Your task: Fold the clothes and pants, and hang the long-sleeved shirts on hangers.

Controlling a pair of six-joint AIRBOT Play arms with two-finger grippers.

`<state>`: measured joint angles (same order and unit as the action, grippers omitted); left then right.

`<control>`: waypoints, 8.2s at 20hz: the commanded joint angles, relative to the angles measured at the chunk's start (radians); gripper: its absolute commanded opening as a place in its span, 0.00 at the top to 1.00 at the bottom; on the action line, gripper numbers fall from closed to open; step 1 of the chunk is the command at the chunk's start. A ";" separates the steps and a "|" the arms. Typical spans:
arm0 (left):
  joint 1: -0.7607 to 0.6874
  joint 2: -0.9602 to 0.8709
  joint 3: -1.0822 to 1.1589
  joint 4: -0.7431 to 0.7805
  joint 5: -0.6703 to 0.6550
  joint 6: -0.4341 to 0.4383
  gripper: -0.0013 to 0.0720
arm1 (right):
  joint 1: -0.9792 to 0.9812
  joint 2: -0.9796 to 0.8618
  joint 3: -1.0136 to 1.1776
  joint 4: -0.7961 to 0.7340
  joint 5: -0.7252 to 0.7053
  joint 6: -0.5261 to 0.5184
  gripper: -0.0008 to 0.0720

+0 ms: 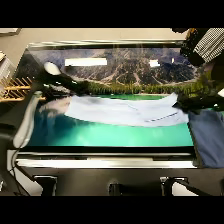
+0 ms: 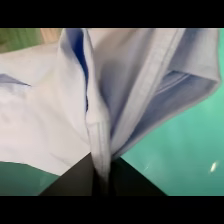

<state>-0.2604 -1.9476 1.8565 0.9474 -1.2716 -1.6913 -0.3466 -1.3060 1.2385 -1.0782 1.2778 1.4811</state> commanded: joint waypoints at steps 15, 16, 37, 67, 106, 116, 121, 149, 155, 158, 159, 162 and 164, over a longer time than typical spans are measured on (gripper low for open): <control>-0.534 -0.362 0.164 -0.512 0.458 -0.140 0.96 | 0.001 0.076 0.334 -0.110 0.267 0.112 0.95; -0.547 -0.364 0.169 -0.512 0.463 -0.143 0.96 | 0.001 0.076 0.334 -0.109 0.263 0.112 0.95; 0.345 0.307 0.169 0.052 -0.293 -0.060 0.96 | 0.652 -0.178 0.334 -0.109 -0.111 0.334 0.95; 0.436 0.352 0.108 0.111 -0.306 -0.018 0.96 | 0.203 -0.072 0.290 0.101 0.068 0.069 0.31; 0.389 0.302 0.108 0.145 -0.307 0.008 0.96 | -0.237 -0.070 0.211 0.193 -0.242 0.237 0.96; 0.389 0.302 0.108 0.145 -0.309 0.008 0.96 | -0.443 0.061 0.210 -0.169 -0.140 0.522 0.96; 0.389 0.302 0.108 0.145 -0.311 0.008 0.96 | -0.443 0.170 0.210 -0.392 -0.073 0.634 0.96; 0.387 0.304 0.109 0.222 -0.358 0.035 0.96 | -0.439 0.339 -0.352 -0.942 0.054 0.659 0.45; 0.327 0.403 0.080 0.426 -0.287 0.116 0.96 | -0.344 0.355 -0.190 -0.046 -0.177 0.050 0.94; 0.294 0.481 -0.041 0.426 -0.171 0.155 0.96 | -0.098 0.349 -0.190 -0.070 -0.126 -0.014 0.95; 0.283 0.505 -0.085 0.427 -0.135 0.169 0.96 | -0.014 0.348 -0.190 -0.103 -0.118 -0.019 0.95; 0.276 0.546 -0.186 0.427 -0.096 0.177 0.96 | 0.191 0.348 -0.190 -0.241 -0.129 0.024 0.95; 0.278 0.546 -0.230 0.428 -0.113 0.177 0.96 | 0.256 0.348 -0.190 -0.285 -0.133 0.026 0.95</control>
<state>0.0238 -1.4254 1.7027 1.3666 -1.4094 -1.5276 -0.2264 -0.9573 1.0458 -1.2999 1.1542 1.5181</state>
